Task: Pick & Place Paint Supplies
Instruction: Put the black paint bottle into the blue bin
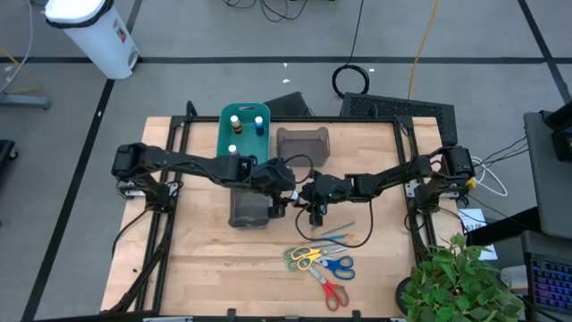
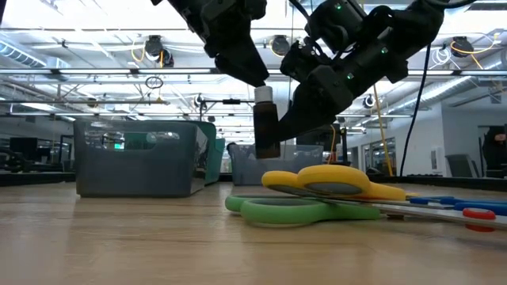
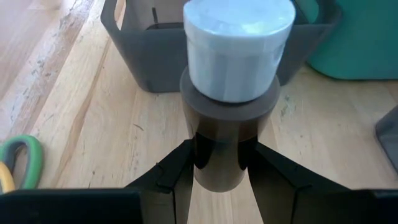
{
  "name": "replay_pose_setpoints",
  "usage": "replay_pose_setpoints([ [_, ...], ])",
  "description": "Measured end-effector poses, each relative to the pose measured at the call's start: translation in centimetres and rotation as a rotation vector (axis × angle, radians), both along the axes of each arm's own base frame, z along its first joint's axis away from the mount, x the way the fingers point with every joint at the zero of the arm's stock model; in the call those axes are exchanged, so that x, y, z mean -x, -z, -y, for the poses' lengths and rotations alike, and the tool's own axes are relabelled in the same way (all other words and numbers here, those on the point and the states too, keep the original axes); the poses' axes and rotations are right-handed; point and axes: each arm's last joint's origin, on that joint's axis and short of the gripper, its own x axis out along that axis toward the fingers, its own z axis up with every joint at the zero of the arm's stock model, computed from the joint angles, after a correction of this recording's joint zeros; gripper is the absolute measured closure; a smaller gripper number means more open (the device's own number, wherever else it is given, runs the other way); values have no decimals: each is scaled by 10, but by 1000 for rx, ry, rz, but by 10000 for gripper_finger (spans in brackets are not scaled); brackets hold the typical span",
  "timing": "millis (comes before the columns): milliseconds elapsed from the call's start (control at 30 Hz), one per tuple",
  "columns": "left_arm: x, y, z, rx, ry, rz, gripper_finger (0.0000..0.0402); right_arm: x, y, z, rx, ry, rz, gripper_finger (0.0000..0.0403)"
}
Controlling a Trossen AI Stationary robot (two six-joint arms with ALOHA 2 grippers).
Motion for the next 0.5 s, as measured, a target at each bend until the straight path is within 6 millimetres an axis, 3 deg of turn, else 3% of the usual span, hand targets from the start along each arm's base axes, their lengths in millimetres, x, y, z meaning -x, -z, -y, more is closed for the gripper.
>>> replay_pose_setpoints([
  [500,-7,13,2,1,100,-27,151,0,0,0,-1,0,-3,277],
])
